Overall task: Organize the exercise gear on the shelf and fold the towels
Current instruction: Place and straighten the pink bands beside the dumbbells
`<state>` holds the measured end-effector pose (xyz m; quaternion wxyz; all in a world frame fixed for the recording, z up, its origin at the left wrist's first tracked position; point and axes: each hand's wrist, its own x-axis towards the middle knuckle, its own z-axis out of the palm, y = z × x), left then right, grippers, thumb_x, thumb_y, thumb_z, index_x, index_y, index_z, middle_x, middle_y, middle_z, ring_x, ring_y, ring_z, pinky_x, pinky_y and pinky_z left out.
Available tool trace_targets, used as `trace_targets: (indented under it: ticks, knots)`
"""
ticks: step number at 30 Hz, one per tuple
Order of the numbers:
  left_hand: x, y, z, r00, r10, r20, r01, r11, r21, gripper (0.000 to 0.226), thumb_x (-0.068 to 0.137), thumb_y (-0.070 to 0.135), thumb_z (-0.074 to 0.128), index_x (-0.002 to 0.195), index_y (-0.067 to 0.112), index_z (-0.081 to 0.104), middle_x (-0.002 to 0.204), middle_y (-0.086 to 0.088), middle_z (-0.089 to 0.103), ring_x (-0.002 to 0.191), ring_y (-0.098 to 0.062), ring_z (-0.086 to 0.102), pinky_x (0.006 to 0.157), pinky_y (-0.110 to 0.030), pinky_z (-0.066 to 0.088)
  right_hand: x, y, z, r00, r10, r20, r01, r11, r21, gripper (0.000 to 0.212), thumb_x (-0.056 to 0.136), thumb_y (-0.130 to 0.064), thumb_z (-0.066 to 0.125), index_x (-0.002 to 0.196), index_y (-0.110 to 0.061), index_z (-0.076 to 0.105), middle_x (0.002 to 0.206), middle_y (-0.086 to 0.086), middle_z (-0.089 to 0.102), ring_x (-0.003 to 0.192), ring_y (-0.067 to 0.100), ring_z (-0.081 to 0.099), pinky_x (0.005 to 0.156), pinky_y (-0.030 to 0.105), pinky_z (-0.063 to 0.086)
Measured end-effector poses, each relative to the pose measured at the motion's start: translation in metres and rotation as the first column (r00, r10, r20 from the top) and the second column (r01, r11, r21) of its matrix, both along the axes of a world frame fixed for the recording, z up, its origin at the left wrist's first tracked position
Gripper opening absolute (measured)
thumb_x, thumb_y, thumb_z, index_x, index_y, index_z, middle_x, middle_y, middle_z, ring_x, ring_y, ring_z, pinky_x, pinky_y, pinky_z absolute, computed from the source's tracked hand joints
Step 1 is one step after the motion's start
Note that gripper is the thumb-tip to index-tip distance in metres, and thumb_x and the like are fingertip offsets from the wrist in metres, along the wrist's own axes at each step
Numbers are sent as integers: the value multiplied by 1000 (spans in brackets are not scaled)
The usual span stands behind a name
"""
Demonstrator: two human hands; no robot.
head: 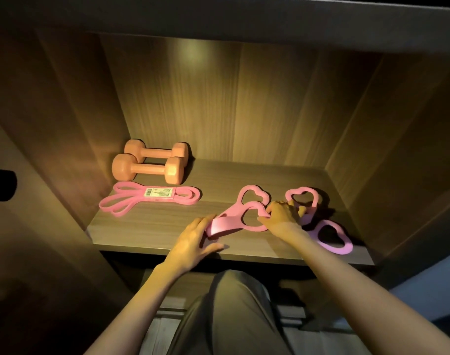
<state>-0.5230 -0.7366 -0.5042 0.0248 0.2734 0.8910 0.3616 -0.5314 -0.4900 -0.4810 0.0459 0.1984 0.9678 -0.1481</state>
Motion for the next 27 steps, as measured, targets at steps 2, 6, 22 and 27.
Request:
trace_targets:
  ticks: [2,6,22,27]
  knots:
    - [0,2,-4,996,55,-65,-52,997,49,57,85,36,67,135,16,47,123,2,54,112,-13,50,95,-27,43,-4,-2,-1,1000,-16,1,16,999,44,23,91,-41,56,98,-20,60,101,3,60,113,28,45,104,48,27]
    - [-2,6,-7,984,149,-94,-141,986,91,47,88,21,65,132,15,50,121,-2,57,114,-18,50,92,-24,40,-7,1,4,997,14,-82,-5,994,107,29,97,-33,48,118,-13,51,112,8,63,118,29,51,110,49,25]
    - [-21,-20,-6,953,138,-270,-238,892,-384,67,93,48,47,151,30,16,120,-2,50,105,-20,44,83,-29,39,-39,-13,20,980,78,-182,-101,988,-121,19,90,-20,61,106,-8,62,103,9,66,89,25,62,70,32,50]
    - [-23,-23,-5,955,102,-279,-217,879,-425,65,95,56,31,152,29,12,124,-1,46,109,-19,42,88,-29,37,-35,-15,11,985,79,-154,-90,994,-65,28,92,-21,60,114,-5,54,105,12,65,94,28,64,79,39,55]
